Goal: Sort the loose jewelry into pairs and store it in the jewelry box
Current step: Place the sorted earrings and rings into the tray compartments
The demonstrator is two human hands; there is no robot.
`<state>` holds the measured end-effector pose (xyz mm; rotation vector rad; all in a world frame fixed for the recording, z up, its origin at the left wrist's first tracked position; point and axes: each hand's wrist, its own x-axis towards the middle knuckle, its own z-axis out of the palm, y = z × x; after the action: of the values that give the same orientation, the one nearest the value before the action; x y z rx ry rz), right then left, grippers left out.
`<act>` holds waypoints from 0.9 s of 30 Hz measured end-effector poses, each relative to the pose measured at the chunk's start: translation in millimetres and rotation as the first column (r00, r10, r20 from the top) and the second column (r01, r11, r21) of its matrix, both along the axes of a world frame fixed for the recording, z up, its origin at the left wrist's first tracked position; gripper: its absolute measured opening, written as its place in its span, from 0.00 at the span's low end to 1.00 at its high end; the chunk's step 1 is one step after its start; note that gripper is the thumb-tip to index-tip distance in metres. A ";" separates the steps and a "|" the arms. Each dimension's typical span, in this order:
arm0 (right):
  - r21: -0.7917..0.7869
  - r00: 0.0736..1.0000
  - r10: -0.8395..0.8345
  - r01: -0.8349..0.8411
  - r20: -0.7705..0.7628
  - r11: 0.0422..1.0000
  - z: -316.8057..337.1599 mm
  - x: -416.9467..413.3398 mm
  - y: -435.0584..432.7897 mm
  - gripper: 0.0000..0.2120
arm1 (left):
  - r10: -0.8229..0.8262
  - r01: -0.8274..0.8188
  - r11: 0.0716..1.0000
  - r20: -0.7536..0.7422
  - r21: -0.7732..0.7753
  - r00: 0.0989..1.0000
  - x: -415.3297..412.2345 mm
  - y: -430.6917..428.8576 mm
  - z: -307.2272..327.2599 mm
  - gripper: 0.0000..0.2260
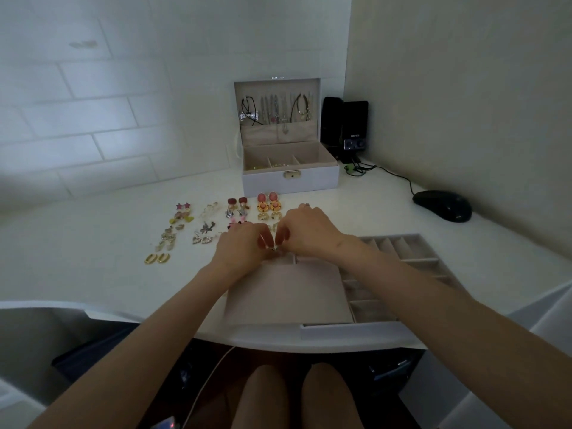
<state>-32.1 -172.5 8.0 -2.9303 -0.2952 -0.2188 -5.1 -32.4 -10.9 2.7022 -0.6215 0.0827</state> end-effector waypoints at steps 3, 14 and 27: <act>0.022 1.000 -0.001 0.001 -0.020 1.000 -1.2 1.8 -0.9 0.08 | -0.006 0.007 1.000 0.013 -0.013 1.000 -0.9 1.9 -1.9 0.08; 0.080 0.995 0.000 0.008 -0.102 0.997 17.7 10.1 -4.3 0.09 | 0.004 -0.005 0.999 -0.029 -0.031 1.000 5.4 5.0 10.1 0.10; 0.519 0.883 -0.360 0.469 -0.302 0.714 -4.0 149.4 -20.7 0.21 | 0.401 -0.404 0.913 -0.060 -0.061 0.914 149.6 -31.1 6.0 0.22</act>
<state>117.3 -193.2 4.0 -2.3271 0.4126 -0.0785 144.5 -63.4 -5.0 2.7093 -0.0356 0.1447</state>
